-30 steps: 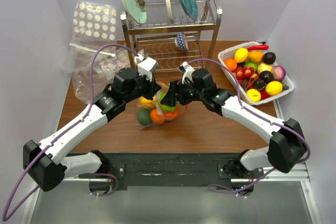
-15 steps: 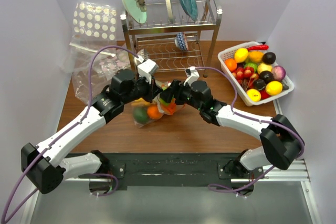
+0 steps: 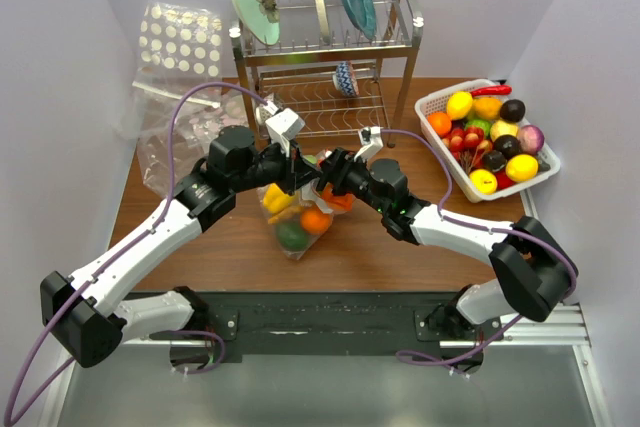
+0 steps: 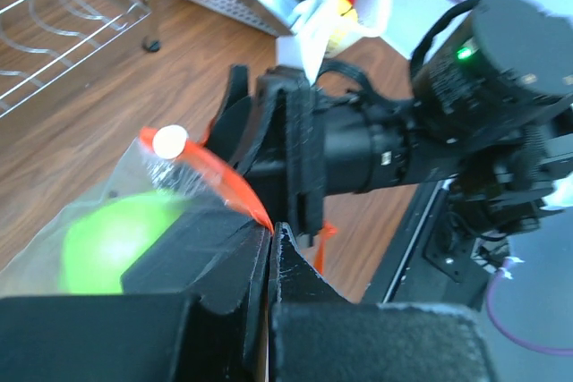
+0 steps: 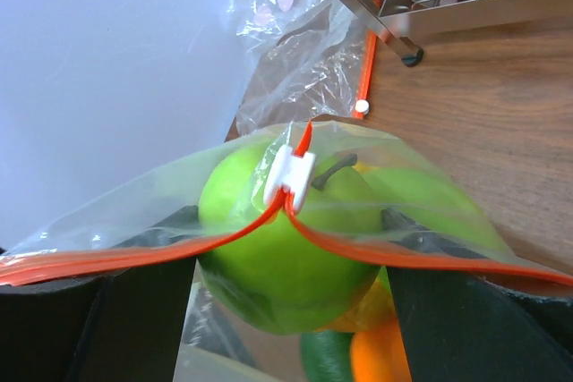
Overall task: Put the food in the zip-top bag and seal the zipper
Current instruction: Place the fake fruit in the zipper food storage bag, then zip the zipper food storage bag at the center of the board.
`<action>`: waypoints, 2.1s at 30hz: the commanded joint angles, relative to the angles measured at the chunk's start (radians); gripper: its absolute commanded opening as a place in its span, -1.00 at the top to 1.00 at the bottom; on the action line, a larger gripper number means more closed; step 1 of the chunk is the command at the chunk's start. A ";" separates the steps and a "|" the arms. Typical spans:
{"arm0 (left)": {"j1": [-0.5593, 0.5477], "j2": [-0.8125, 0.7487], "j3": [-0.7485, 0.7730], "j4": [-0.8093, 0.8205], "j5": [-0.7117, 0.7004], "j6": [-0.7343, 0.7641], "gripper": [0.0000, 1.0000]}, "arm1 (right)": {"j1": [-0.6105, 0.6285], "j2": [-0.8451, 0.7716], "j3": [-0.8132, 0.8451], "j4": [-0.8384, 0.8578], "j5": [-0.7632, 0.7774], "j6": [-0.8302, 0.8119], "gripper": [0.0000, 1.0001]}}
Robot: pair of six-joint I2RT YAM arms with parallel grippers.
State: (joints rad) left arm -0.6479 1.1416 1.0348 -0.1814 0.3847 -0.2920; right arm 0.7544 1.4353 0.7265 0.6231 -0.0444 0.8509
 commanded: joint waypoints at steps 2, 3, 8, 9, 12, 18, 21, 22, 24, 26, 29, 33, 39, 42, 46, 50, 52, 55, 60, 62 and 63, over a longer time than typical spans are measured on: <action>0.004 -0.011 0.087 0.097 0.099 -0.052 1.00 | 0.016 -0.024 0.019 0.005 -0.026 -0.056 -0.31; 0.004 -0.013 0.090 0.099 0.092 -0.050 1.00 | 0.016 -0.032 0.027 -0.022 -0.034 -0.067 -0.38; 0.004 -0.013 0.100 0.056 0.023 -0.022 1.00 | 0.017 -0.094 0.045 -0.143 -0.005 -0.124 -0.97; 0.005 -0.014 0.099 0.051 0.011 -0.019 1.00 | 0.016 -0.107 0.048 -0.155 0.000 -0.131 -0.97; 0.005 -0.023 0.093 0.042 -0.050 -0.019 1.00 | 0.017 -0.160 0.063 -0.229 0.023 -0.159 -0.94; 0.005 -0.031 0.077 0.016 -0.167 -0.018 1.00 | 0.016 -0.295 0.117 -0.471 0.090 -0.231 -0.81; 0.004 -0.025 0.068 0.011 -0.175 -0.004 1.00 | 0.016 -0.357 0.148 -0.591 0.101 -0.283 -0.74; 0.004 -0.023 0.064 0.011 -0.175 -0.001 1.00 | 0.017 -0.371 0.160 -0.620 0.104 -0.312 -0.72; 0.004 -0.022 0.053 0.013 -0.170 0.007 1.00 | 0.017 -0.398 0.200 -0.732 0.106 -0.343 -0.68; 0.005 -0.016 0.048 0.014 -0.167 0.011 1.00 | 0.016 -0.409 0.227 -0.828 0.113 -0.381 -0.66; 0.004 -0.013 0.048 0.013 -0.161 0.016 1.00 | 0.017 -0.408 0.286 -0.968 0.150 -0.406 -0.58; 0.004 -0.014 0.048 0.008 -0.171 0.024 1.00 | 0.017 -0.342 0.340 -1.115 0.156 -0.401 -0.52; 0.004 -0.019 0.033 0.005 -0.205 0.039 1.00 | 0.017 -0.338 0.233 -1.044 0.048 -0.368 -0.42; 0.005 -0.017 0.028 0.003 -0.207 0.040 1.00 | 0.016 -0.348 0.200 -0.996 0.012 -0.346 -0.30; 0.004 -0.016 0.028 0.008 -0.210 0.042 1.00 | 0.017 -0.311 0.218 -1.063 0.043 -0.343 -0.22; 0.004 -0.010 0.027 0.011 -0.210 0.043 1.00 | 0.017 -0.308 0.215 -1.096 0.109 -0.340 -0.08; 0.004 0.000 0.027 0.011 -0.210 0.044 1.00 | 0.017 -0.302 0.221 -1.115 0.112 -0.340 0.27; 0.004 0.006 0.030 0.008 -0.210 0.044 1.00 | 0.016 -0.291 0.240 -1.145 0.123 -0.342 0.85; 0.004 0.013 0.036 -0.001 -0.214 0.042 1.00 | 0.016 -0.259 0.361 -1.185 0.143 -0.368 1.00; 0.004 0.015 0.039 -0.009 -0.214 0.036 1.00 | 0.017 -0.242 0.463 -1.214 0.162 -0.386 1.00; 0.004 0.018 0.041 -0.015 -0.213 0.033 1.00 | 0.016 -0.234 0.508 -1.230 0.170 -0.407 1.00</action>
State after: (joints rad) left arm -0.6479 1.1580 1.0519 -0.2283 0.1745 -0.2684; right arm 0.7658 1.1934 1.0424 -0.5743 0.0723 0.4957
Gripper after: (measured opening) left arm 0.021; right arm 0.011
